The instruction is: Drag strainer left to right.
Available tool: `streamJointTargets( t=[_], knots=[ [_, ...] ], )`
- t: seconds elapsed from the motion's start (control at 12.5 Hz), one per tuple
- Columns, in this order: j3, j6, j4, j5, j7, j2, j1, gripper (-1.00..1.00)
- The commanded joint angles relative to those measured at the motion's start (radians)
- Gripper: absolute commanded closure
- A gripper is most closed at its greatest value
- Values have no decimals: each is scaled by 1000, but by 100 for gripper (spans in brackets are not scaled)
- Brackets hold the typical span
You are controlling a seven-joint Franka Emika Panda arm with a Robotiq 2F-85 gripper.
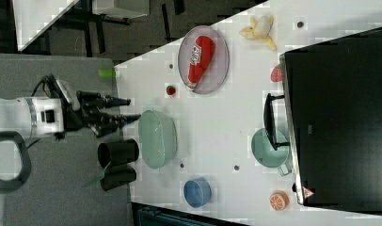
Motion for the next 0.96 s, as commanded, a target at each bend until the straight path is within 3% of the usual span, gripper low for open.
streamJointTargets(
  t=[0.08, 0.24, 0.64, 0.96],
  knots=[
    [14, -158, -254, -22, 31, -402, -24, -59],
    [30, -149, -254, -19, 31, -400, -18, -100],
    [222, -41, -256, 25, 83, -317, 20, -100],
    [429, 83, -269, 25, 446, -156, 22, -100]
  ],
)
